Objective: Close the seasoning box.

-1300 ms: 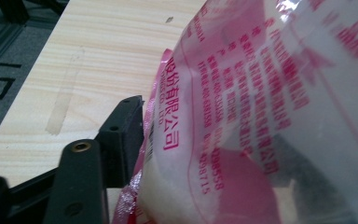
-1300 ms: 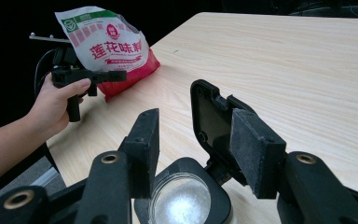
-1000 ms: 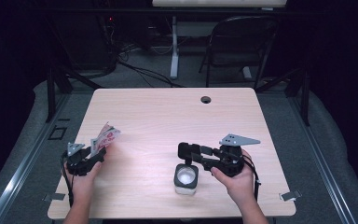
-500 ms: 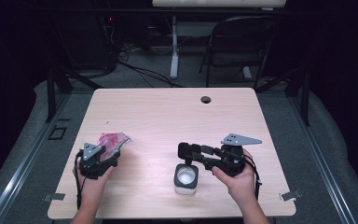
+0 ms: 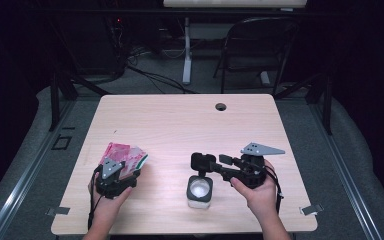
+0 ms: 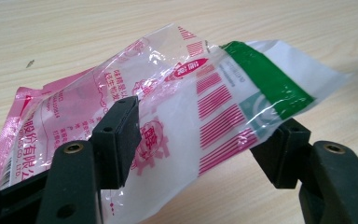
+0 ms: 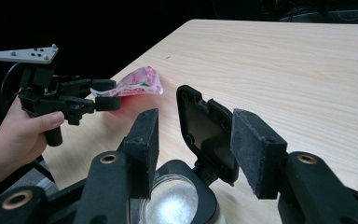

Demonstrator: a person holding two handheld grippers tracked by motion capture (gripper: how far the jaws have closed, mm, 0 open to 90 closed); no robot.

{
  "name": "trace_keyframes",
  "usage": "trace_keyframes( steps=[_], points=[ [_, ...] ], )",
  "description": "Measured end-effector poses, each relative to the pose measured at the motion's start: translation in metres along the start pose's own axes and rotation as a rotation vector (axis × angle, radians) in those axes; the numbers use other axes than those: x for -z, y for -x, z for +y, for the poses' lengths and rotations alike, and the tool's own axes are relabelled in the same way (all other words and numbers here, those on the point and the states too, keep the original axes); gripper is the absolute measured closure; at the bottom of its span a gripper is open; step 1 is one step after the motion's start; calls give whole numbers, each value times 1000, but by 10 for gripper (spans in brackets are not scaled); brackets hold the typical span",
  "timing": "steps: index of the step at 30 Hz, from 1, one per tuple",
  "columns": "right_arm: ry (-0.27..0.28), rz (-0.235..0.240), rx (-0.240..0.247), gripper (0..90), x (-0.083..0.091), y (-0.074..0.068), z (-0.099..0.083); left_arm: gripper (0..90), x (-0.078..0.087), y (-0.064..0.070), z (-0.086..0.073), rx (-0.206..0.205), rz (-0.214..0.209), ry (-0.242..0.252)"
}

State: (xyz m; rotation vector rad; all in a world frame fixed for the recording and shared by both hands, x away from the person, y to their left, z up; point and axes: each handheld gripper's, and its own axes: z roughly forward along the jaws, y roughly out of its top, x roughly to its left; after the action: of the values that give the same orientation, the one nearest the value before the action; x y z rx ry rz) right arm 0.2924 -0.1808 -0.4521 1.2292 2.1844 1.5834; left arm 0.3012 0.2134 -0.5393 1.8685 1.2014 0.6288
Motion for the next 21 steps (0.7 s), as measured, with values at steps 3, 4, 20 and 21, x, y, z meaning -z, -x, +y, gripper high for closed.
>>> trace_keyframes(
  steps=[3, 4, 20, 21],
  points=[
    [2, -5, -3, 518, 0, 0, 0, 353, 0, 5, 0, -10, -21, -14],
    [1, -7, -1, 518, 1, 1, 0, 345, 0, 6, 0, -9, -28, -17],
    [16, -33, -16, 513, 3, 9, 3, 285, 7, 22, -9, -42, -47, -42],
    [13, -32, -15, 513, 3, 9, 3, 285, 6, 24, -10, -52, -51, -44]
  ],
)
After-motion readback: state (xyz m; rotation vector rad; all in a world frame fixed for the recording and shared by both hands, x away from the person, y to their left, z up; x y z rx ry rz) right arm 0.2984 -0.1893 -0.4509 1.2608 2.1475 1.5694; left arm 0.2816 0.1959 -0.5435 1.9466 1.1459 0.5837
